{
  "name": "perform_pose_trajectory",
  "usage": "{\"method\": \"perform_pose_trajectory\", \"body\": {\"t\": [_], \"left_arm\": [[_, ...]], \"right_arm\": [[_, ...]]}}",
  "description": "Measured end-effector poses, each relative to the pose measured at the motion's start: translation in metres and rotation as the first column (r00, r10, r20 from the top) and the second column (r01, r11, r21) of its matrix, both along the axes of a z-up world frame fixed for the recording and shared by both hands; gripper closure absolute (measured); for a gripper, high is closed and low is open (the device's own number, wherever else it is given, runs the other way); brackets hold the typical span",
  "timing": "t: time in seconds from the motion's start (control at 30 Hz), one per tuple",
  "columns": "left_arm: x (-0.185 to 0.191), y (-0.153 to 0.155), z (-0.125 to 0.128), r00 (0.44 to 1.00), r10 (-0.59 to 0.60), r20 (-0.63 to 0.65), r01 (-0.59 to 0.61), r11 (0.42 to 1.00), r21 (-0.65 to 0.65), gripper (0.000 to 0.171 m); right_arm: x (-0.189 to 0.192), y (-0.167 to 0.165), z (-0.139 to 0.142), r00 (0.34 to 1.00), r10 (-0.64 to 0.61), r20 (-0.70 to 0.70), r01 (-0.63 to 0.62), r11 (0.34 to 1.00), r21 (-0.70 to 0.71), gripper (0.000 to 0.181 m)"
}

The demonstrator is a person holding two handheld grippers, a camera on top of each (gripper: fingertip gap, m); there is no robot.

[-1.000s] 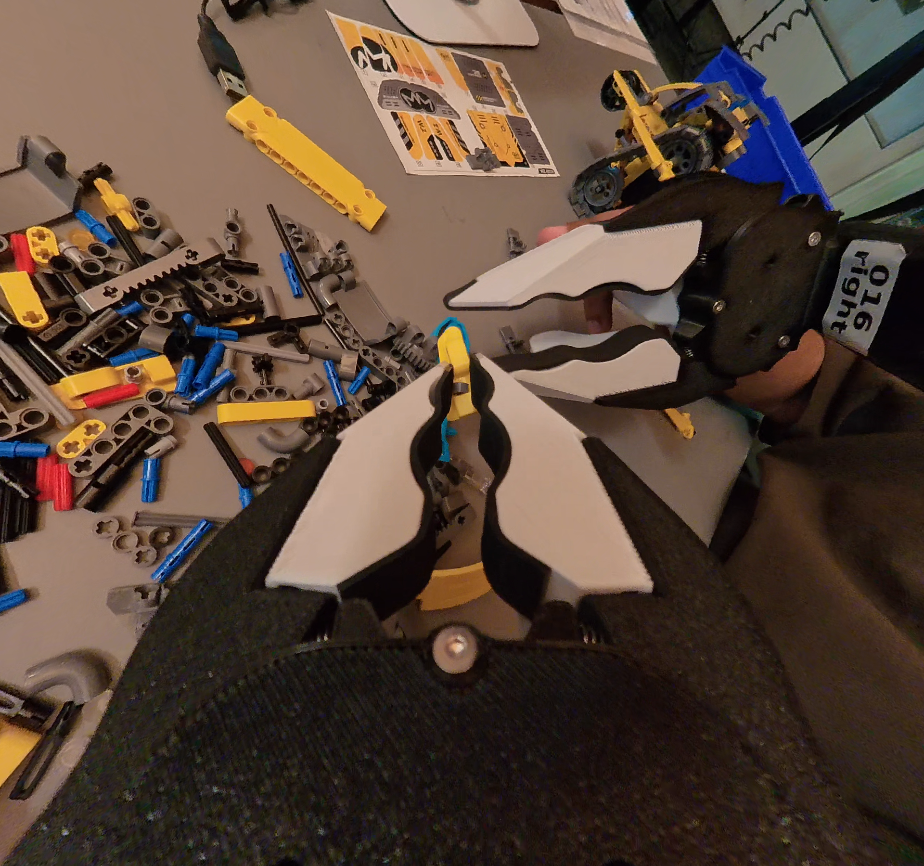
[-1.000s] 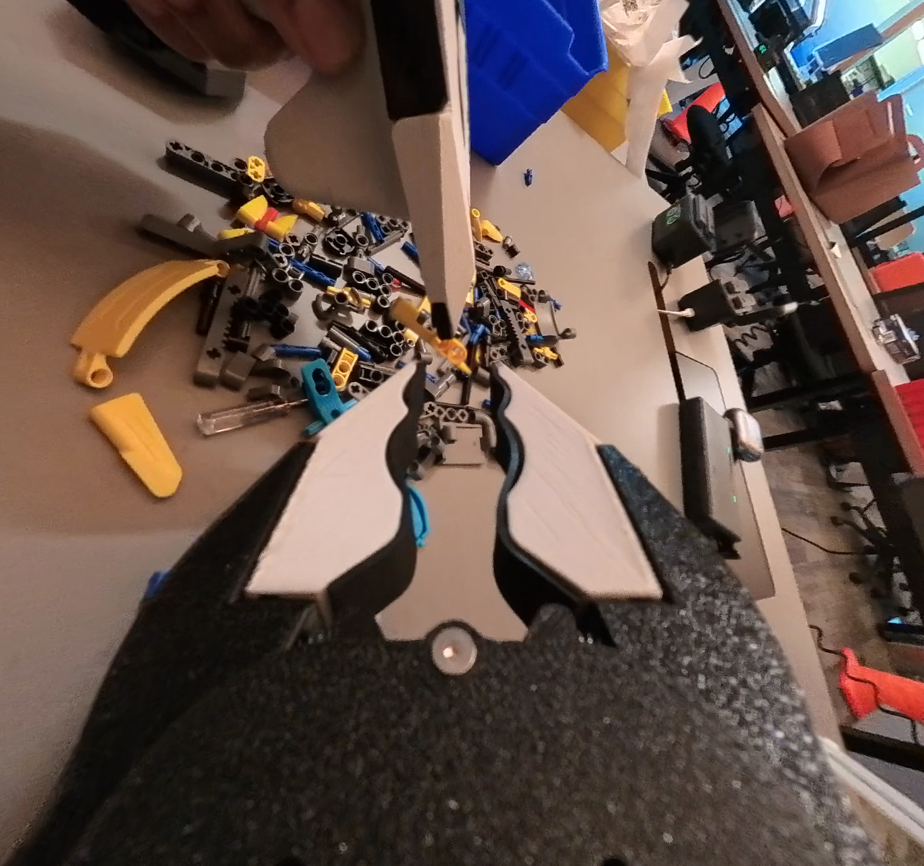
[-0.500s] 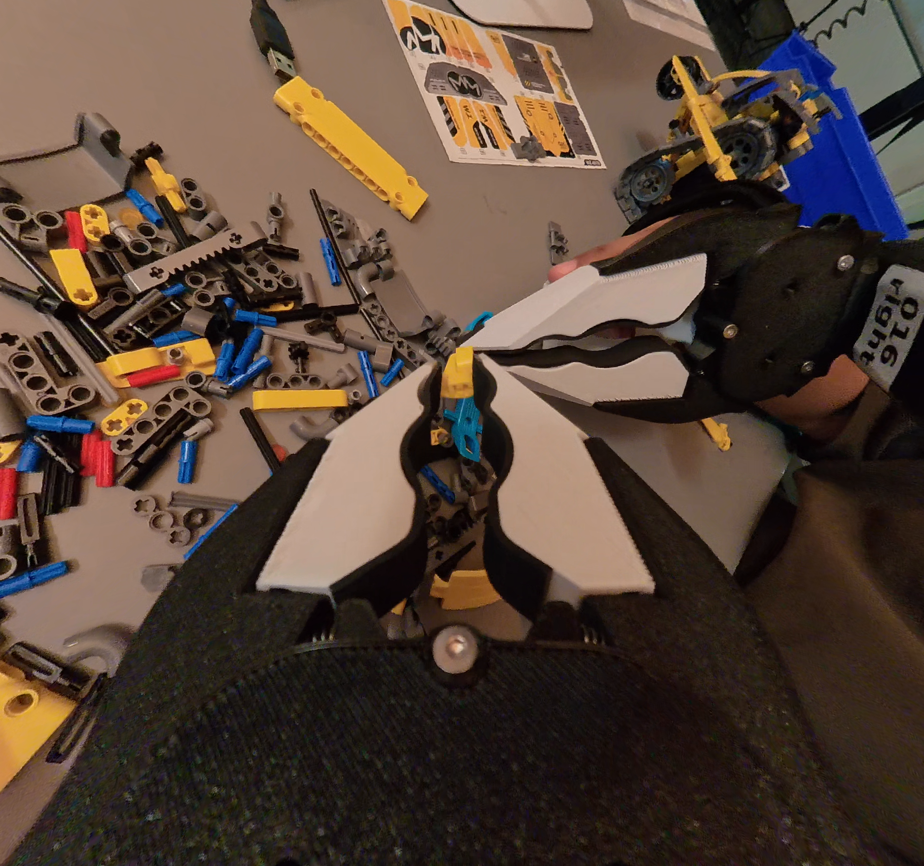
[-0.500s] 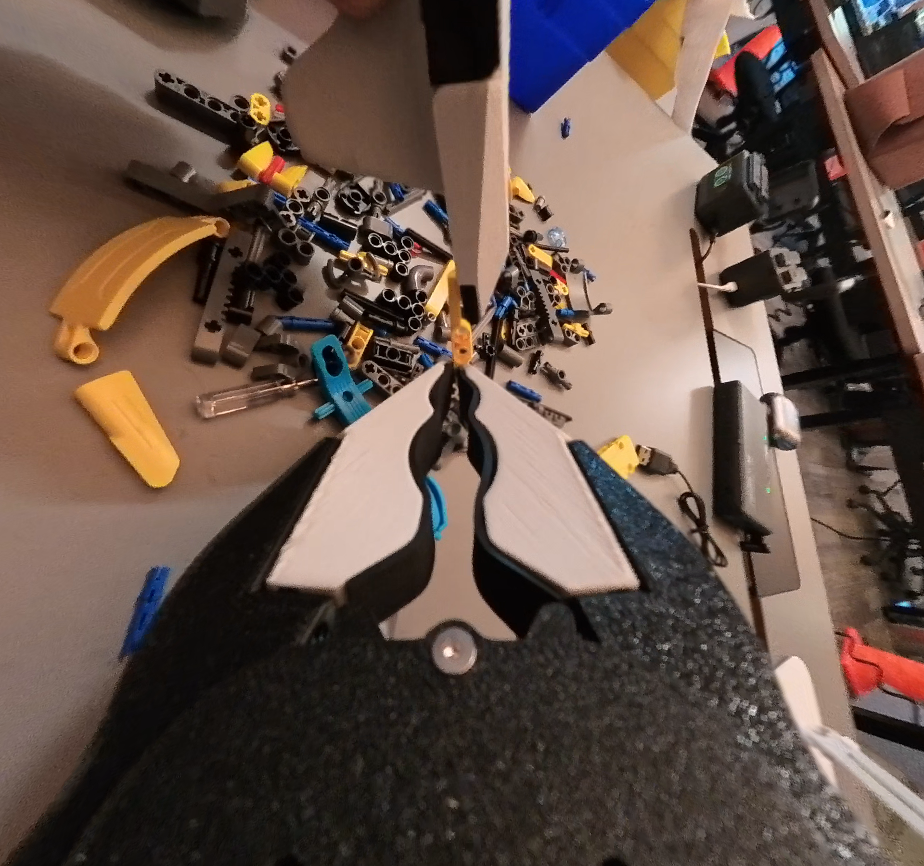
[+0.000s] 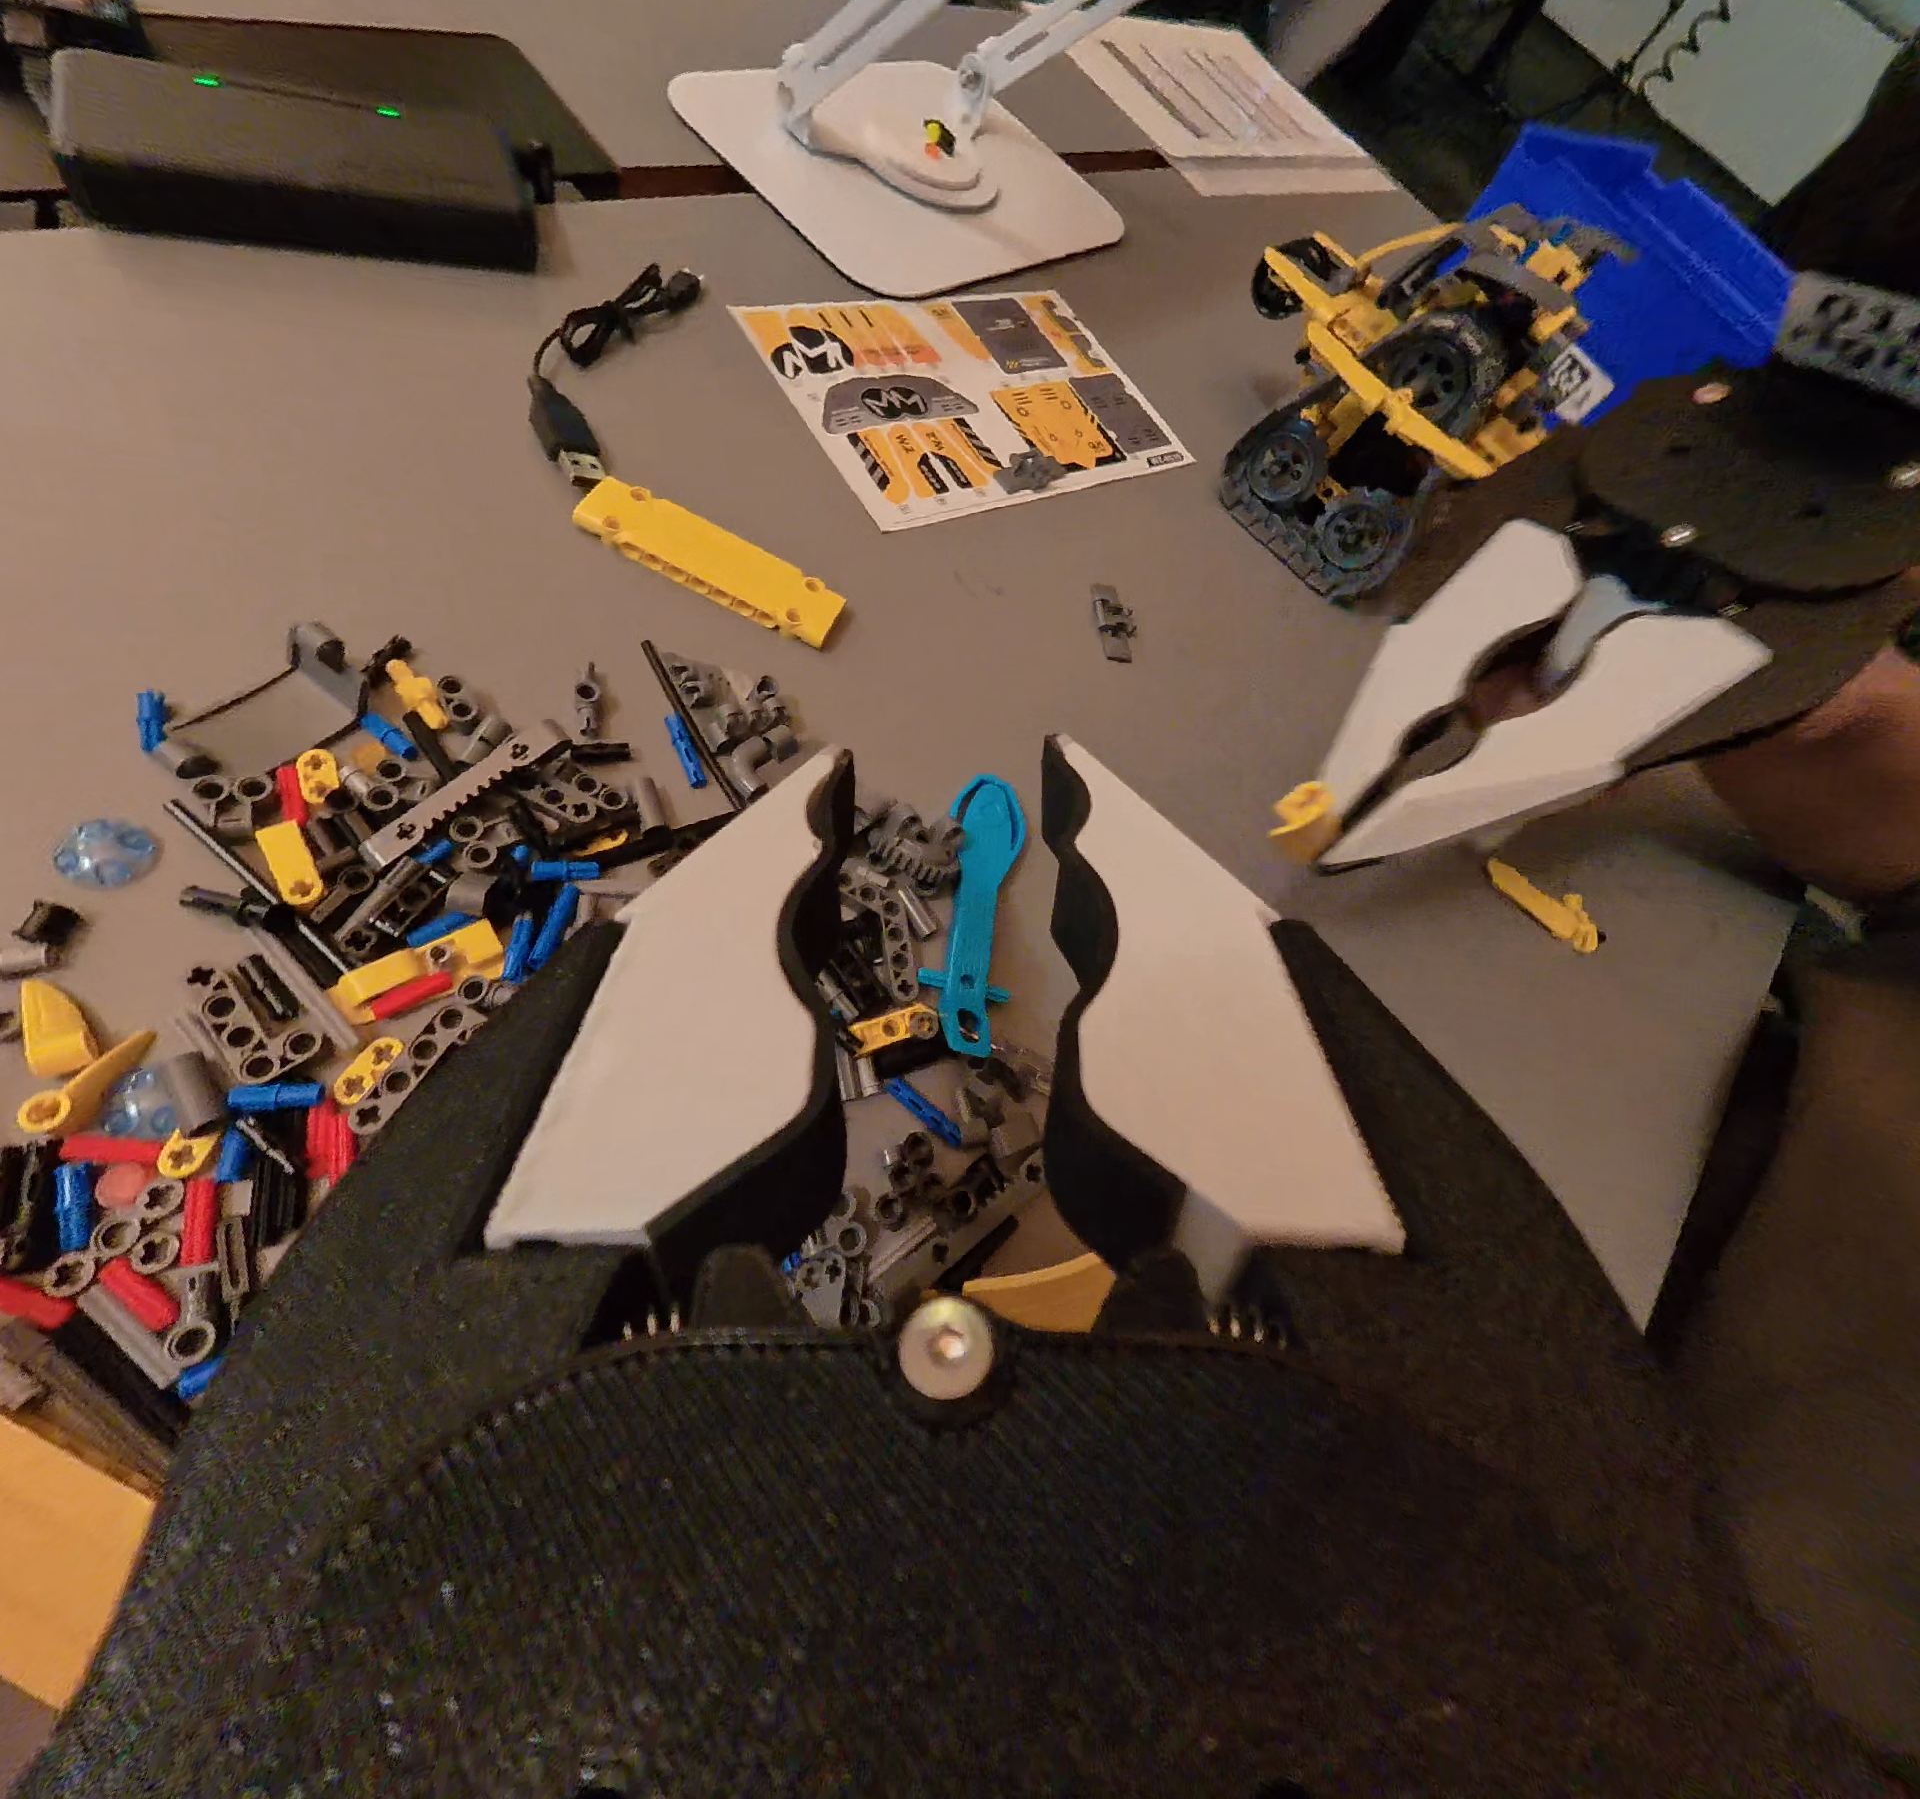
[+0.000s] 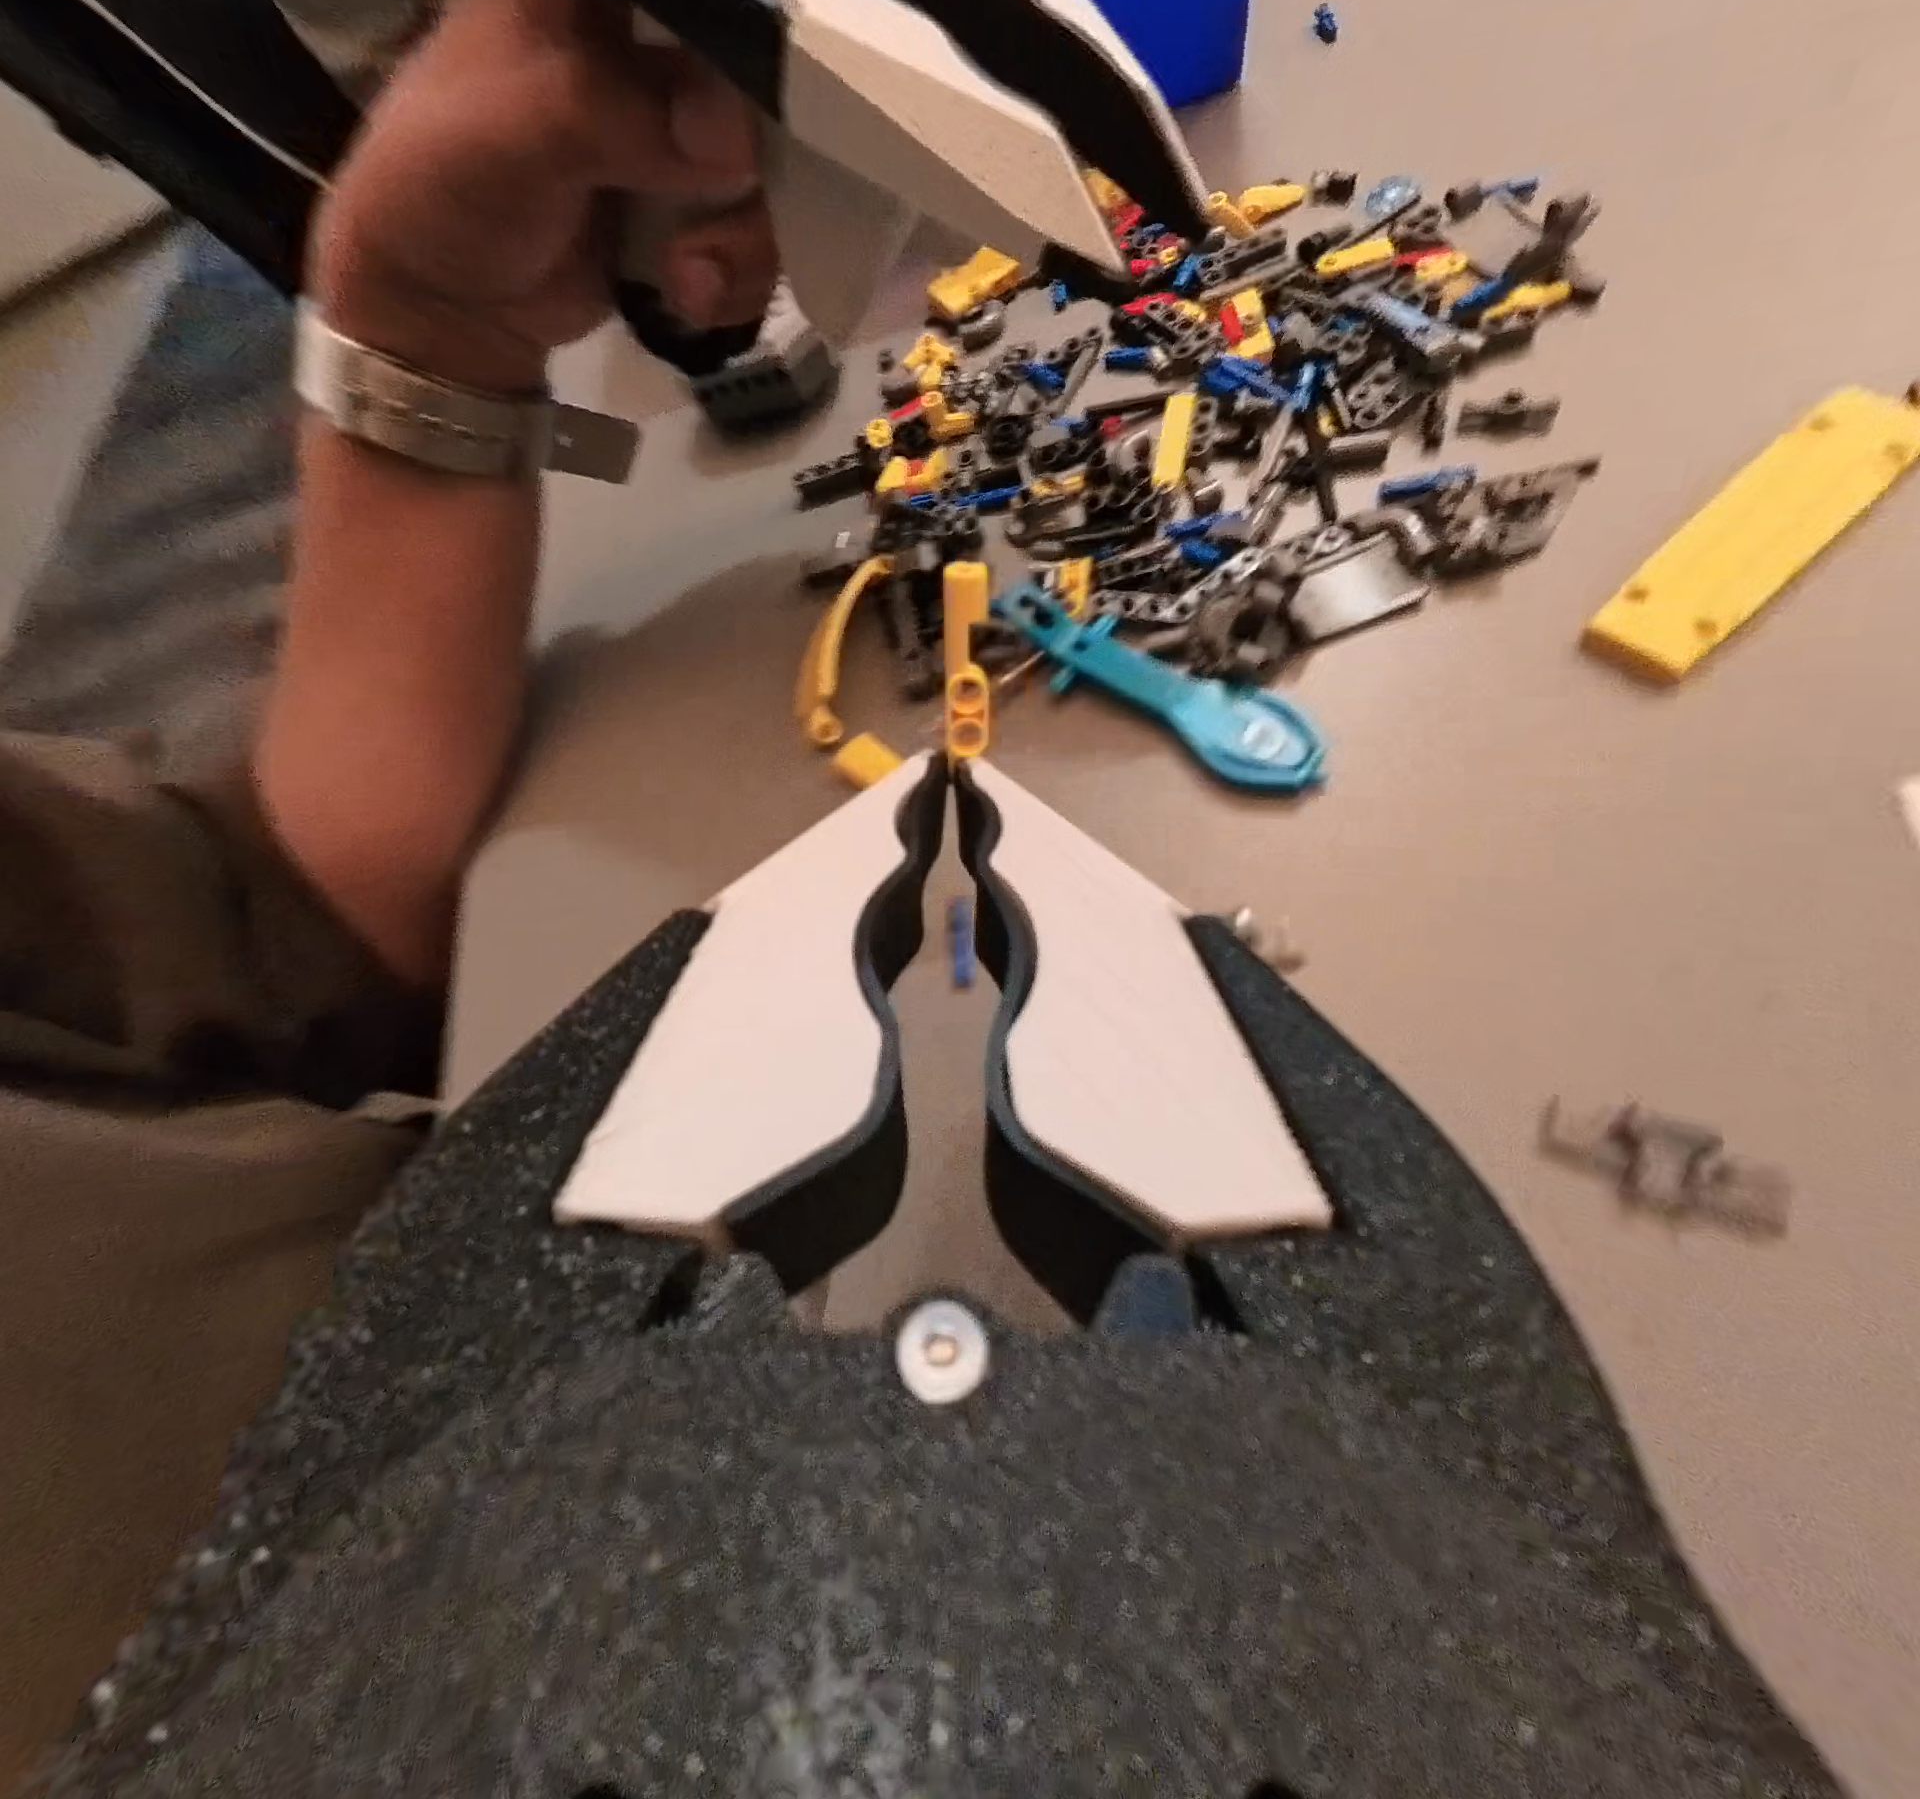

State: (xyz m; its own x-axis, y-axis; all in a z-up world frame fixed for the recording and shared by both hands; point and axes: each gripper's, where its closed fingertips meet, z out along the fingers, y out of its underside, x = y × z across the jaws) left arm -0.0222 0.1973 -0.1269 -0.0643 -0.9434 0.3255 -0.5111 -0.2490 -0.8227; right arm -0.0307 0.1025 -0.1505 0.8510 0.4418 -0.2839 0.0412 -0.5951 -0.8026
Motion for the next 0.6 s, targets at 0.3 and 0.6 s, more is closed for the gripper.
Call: {"method": "perform_pose_trajectory", "body": {"t": [0.3,0.6], "left_arm": [[0.011,-0.025,0.002,0.994,-0.112,0.010,0.110,0.989,0.097,0.137],[0.035,-0.082,0.019,0.962,-0.272,0.026,0.260,0.941,0.219,0.137]], "right_arm": [[-0.005,-0.142,0.018,0.974,-0.227,0.002,0.226,0.967,-0.116,0.181],[-0.013,-0.256,-0.054,0.819,-0.513,-0.256,0.336,0.792,-0.510,0.181]]}}
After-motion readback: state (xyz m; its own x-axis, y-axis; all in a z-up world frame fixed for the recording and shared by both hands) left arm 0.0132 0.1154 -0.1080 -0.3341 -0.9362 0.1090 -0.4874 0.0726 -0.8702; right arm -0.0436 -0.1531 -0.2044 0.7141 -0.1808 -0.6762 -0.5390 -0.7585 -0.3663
